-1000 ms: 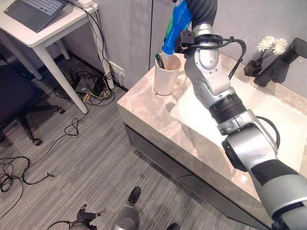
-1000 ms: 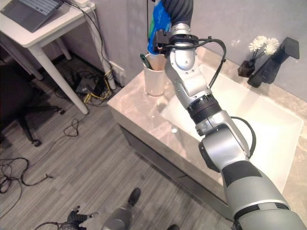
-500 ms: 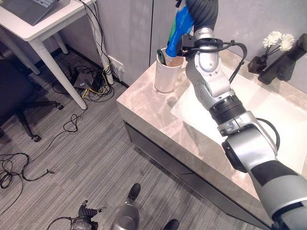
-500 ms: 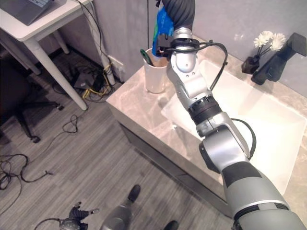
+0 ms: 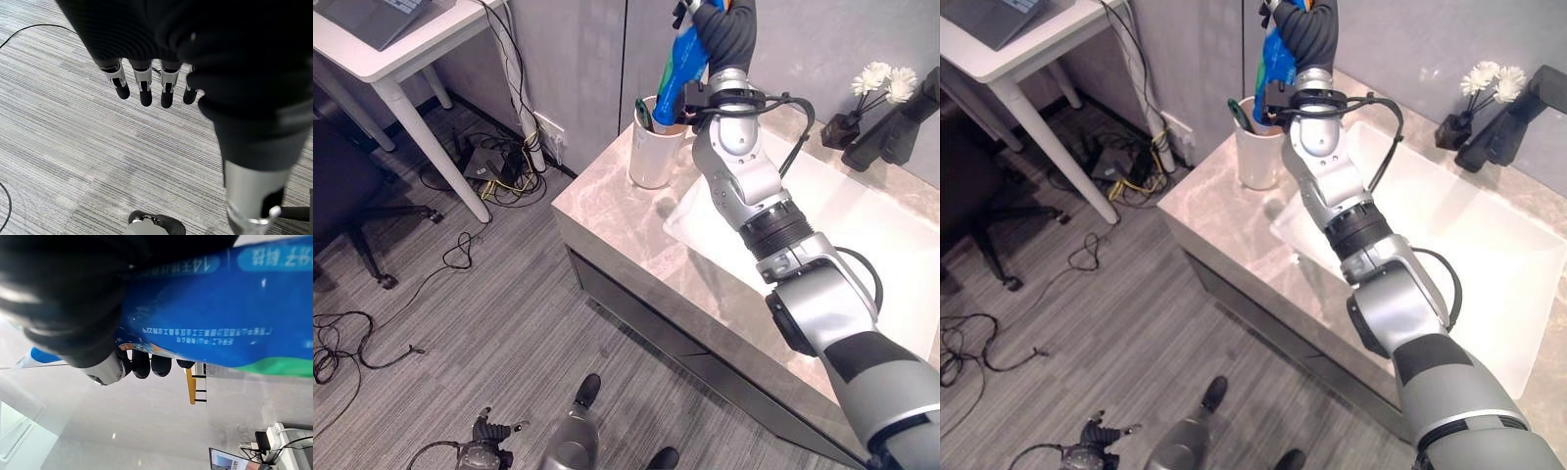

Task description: Put brush and paste in cup on sink, flatten towel.

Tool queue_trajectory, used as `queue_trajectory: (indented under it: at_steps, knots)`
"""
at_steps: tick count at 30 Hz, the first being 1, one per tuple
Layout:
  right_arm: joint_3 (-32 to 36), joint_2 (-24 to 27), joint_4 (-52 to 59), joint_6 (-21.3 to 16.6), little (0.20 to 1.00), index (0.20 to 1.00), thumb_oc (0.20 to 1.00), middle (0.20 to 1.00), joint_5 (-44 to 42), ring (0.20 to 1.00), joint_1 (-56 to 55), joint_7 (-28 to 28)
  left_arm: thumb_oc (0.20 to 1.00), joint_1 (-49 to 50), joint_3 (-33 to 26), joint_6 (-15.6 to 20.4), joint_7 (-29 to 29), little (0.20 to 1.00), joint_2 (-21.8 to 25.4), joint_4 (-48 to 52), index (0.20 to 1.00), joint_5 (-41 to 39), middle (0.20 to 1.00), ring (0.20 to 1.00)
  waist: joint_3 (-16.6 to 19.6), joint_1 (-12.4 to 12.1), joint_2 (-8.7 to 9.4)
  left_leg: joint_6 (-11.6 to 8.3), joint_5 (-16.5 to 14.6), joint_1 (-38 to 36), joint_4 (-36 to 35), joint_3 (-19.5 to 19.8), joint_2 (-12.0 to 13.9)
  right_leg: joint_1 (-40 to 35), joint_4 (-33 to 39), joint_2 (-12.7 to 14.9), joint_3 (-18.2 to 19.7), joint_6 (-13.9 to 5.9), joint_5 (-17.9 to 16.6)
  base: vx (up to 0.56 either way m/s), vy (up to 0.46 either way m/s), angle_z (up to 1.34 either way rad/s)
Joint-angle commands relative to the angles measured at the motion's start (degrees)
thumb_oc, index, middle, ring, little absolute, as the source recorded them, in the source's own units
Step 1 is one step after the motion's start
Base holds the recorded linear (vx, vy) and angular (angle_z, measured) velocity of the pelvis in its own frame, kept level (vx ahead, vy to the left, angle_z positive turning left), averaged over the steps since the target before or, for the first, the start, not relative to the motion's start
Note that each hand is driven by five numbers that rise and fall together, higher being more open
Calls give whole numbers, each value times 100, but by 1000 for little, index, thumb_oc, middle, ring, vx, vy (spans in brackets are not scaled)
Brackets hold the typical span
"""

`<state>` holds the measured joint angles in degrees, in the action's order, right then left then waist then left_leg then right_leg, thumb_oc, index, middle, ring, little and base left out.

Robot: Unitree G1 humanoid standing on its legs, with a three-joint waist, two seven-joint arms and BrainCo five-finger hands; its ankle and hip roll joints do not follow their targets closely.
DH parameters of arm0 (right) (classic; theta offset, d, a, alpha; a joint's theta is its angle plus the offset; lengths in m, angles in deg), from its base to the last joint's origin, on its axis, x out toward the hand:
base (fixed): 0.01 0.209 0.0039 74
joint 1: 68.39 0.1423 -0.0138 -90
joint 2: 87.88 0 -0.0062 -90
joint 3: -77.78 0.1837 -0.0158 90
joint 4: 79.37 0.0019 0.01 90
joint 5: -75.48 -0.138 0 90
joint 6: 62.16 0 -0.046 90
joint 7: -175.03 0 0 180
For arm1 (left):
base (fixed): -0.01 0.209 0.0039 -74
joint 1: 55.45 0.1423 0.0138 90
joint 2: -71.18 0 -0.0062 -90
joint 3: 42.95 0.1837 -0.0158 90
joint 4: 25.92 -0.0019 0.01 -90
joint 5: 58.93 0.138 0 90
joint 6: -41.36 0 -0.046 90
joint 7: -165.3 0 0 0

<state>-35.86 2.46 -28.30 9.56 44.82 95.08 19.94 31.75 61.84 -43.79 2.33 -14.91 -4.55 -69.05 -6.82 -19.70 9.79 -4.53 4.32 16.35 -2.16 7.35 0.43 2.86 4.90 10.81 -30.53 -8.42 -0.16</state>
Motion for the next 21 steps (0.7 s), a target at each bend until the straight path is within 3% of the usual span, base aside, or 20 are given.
queue_trajectory:
  at_steps: [1,4,5,6,21]
  knots:
    - [-34,179,264,-229,200,200,200,200,259,200,91,4,1000,-173,64,46,106,1000,158,-281,1000,204,1000,1000,-93,-115,158,136,-19,-47,-284,114,-153,-524,10,449,129,-495,-1033,0,0,0]
    - [-47,173,228,-240,200,200,200,200,264,200,75,-24,1000,-187,78,62,108,1000,160,-286,1000,206,1000,1000,-96,-115,160,137,-19,-37,-284,123,-153,-502,10,448,130,-490,-1025,0,0,0]
    - [-52,165,208,-236,718,718,718,718,257,718,66,-22,1000,-190,78,62,113,1000,160,-290,1000,201,1000,1000,-95,-115,162,136,-19,-35,-284,128,-152,-499,10,446,131,-490,-1026,0,0,0]
    - [-51,167,198,-235,1000,1000,1000,1000,245,1000,64,-26,1000,-190,77,58,119,1000,162,-299,1000,206,1000,1000,-94,-116,164,137,-21,-37,-284,134,-152,-501,10,444,129,-489,-1023,0,0,0]
    - [72,184,161,-180,1000,1000,1000,1000,320,1000,-19,46,1000,-208,51,-2,70,1000,152,-443,1000,311,1000,1000,-26,-74,121,128,-22,-97,-284,77,-121,-531,10,441,136,-473,-984,0,0,0]
